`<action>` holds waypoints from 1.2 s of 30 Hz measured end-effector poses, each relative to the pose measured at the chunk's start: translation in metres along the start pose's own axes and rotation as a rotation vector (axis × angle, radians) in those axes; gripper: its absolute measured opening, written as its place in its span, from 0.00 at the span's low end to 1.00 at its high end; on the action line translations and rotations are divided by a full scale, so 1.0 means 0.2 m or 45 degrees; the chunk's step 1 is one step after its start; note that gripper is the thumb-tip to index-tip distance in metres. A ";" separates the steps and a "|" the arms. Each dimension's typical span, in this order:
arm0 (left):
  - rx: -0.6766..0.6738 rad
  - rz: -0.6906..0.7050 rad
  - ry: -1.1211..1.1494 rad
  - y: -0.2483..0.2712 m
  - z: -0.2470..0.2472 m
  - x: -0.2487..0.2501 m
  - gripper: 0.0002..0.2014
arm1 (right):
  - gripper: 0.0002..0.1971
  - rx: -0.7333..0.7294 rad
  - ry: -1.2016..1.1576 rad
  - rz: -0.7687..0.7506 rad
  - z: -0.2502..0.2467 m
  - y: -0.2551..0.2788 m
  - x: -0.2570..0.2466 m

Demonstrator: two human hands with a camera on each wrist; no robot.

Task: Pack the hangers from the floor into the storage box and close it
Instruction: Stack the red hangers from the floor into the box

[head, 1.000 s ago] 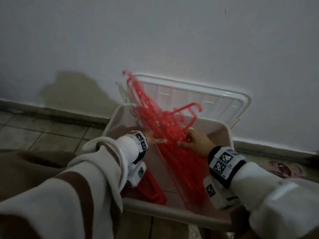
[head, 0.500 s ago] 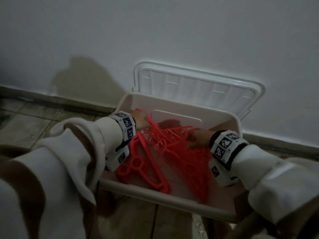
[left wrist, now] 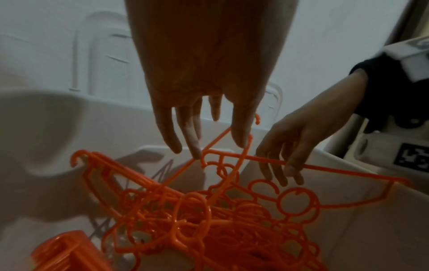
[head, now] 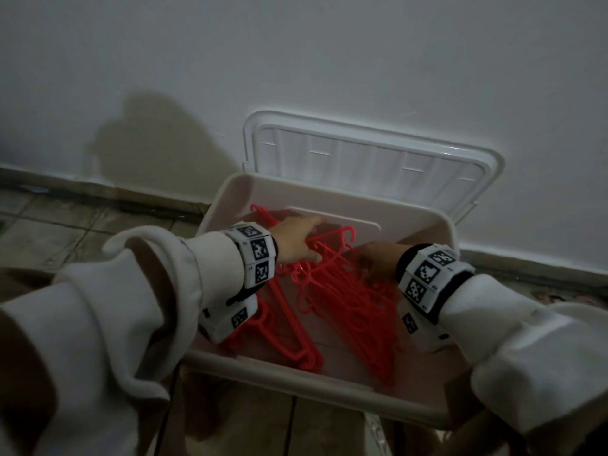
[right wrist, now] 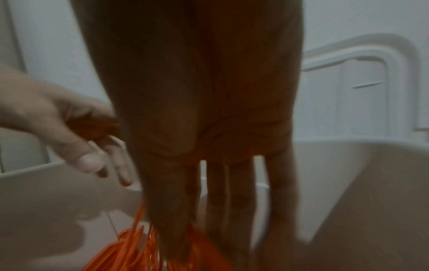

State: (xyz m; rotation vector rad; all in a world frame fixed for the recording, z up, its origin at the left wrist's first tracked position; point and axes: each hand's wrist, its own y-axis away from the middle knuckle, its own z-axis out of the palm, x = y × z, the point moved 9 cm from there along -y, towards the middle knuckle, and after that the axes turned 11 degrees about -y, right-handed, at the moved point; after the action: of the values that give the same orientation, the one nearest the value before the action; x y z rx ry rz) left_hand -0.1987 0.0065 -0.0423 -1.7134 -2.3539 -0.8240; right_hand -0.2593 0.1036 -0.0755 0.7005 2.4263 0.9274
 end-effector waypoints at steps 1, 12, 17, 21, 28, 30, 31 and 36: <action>-0.008 0.025 -0.033 -0.01 0.01 0.02 0.23 | 0.18 -0.003 0.006 -0.008 0.00 0.00 -0.01; 0.222 -0.027 -0.283 -0.05 -0.07 0.05 0.36 | 0.17 0.081 0.041 -0.057 -0.02 0.00 0.01; 0.285 -0.107 -0.159 -0.08 -0.09 0.04 0.38 | 0.16 0.062 0.068 -0.052 -0.01 0.01 -0.01; 0.181 -0.075 -0.387 -0.11 -0.07 0.05 0.23 | 0.15 0.082 0.059 -0.053 0.00 0.02 -0.02; 0.439 -0.086 -0.041 -0.05 -0.26 -0.03 0.14 | 0.15 0.220 0.023 -0.008 -0.03 0.02 0.03; 0.494 -0.057 0.080 -0.02 -0.31 -0.06 0.11 | 0.15 0.239 0.042 0.020 -0.03 0.01 0.04; 0.531 -0.044 0.118 0.01 -0.33 -0.07 0.11 | 0.15 0.243 0.060 0.035 -0.03 0.01 0.05; 0.766 -0.042 0.203 0.11 -0.47 -0.13 0.11 | 0.20 0.197 0.155 0.094 -0.02 -0.01 0.02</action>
State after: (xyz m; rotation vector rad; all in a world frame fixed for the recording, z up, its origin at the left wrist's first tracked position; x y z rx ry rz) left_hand -0.1901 -0.0569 0.0352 -1.3069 -2.2111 -0.1994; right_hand -0.2658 0.1029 -0.0763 0.8149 2.6172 0.8389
